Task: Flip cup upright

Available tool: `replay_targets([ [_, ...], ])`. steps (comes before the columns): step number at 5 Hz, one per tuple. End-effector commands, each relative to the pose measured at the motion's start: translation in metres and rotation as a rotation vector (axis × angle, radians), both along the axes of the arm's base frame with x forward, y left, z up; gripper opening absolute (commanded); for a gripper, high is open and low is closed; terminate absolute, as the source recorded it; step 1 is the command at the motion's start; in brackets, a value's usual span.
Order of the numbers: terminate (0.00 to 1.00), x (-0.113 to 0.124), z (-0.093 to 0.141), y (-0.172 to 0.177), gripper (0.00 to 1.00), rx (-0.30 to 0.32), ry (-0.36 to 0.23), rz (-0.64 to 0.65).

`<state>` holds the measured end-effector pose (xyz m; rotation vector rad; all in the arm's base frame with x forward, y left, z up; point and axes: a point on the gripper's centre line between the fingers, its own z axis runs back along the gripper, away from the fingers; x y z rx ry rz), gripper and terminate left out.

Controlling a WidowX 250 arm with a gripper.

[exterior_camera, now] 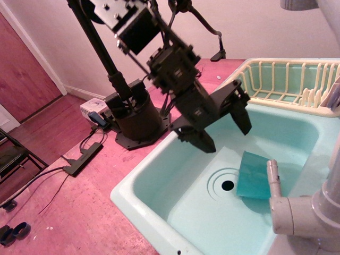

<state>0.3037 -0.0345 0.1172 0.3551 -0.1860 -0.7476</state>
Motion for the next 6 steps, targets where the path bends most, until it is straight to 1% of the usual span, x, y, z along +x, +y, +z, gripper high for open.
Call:
replay_targets([
  [1,0.0,0.009,0.007,-0.01,1.0,-0.042,-0.106,0.001],
  [3,0.0,0.03,0.005,-0.007,1.0,-0.045,-0.203,0.035],
  [4,0.0,0.046,0.005,0.0,1.0,-0.033,-0.232,0.036],
  [5,0.0,0.053,-0.001,-0.002,1.0,-0.024,-0.2,0.025],
  [6,0.0,0.053,-0.01,-0.01,0.0,-0.048,-0.149,0.036],
])
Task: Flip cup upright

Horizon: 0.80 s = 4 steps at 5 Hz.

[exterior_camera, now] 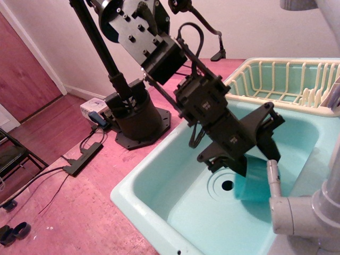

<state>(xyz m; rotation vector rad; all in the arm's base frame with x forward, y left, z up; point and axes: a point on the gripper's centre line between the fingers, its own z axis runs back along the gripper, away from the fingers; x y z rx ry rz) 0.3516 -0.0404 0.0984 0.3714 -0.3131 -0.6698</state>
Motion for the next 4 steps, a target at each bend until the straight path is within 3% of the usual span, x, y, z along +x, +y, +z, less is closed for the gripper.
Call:
replay_targets([
  [1,0.0,0.006,0.002,-0.013,0.0,-0.052,0.015,0.007],
  [2,0.0,-0.005,0.001,-0.025,0.0,-0.246,0.192,0.127],
  [4,0.0,-0.044,0.029,-0.049,0.0,-0.319,0.493,0.233],
])
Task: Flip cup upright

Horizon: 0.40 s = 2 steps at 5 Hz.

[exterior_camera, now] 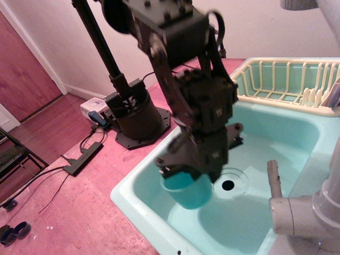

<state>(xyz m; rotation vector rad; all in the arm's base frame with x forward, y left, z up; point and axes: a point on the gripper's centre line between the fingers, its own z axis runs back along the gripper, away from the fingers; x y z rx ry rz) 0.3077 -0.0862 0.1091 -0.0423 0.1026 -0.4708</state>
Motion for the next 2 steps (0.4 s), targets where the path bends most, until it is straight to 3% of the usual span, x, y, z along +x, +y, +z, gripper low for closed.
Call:
replay_targets([
  [1,0.0,-0.0038,0.0272,-0.0046,1.0,-0.018,0.064,0.036],
  [2,0.0,0.0011,0.0347,-0.0044,1.0,0.023,0.059,0.043],
])
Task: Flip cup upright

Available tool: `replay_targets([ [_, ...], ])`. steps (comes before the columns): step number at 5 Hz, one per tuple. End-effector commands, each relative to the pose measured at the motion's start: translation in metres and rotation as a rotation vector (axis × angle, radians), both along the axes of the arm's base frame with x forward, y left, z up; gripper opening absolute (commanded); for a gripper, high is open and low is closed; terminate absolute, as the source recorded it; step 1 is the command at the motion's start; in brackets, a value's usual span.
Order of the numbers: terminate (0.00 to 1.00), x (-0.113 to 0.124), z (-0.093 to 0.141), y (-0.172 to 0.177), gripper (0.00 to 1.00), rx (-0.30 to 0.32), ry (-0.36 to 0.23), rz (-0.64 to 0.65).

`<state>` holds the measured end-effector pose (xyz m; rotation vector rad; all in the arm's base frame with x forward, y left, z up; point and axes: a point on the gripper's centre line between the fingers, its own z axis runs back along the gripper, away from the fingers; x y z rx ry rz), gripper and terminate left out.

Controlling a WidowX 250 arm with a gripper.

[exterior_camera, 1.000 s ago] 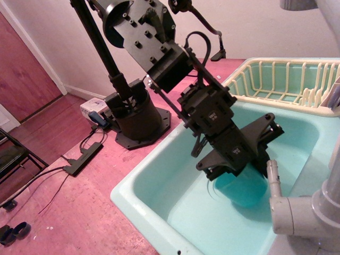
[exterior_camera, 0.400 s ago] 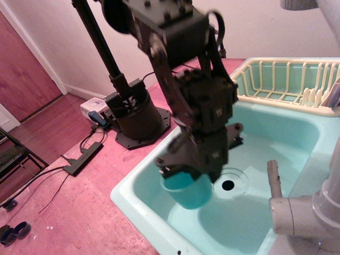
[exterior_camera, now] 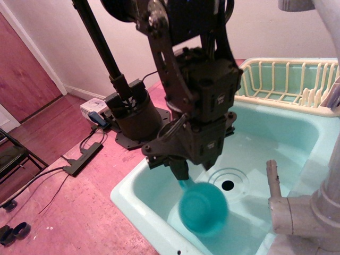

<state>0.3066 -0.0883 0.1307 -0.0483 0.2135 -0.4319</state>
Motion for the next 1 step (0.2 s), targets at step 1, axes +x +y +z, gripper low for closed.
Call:
replay_targets([
  [1,1.0,0.0094,0.0141,-0.0055,1.0,0.032,-0.049,-0.015],
])
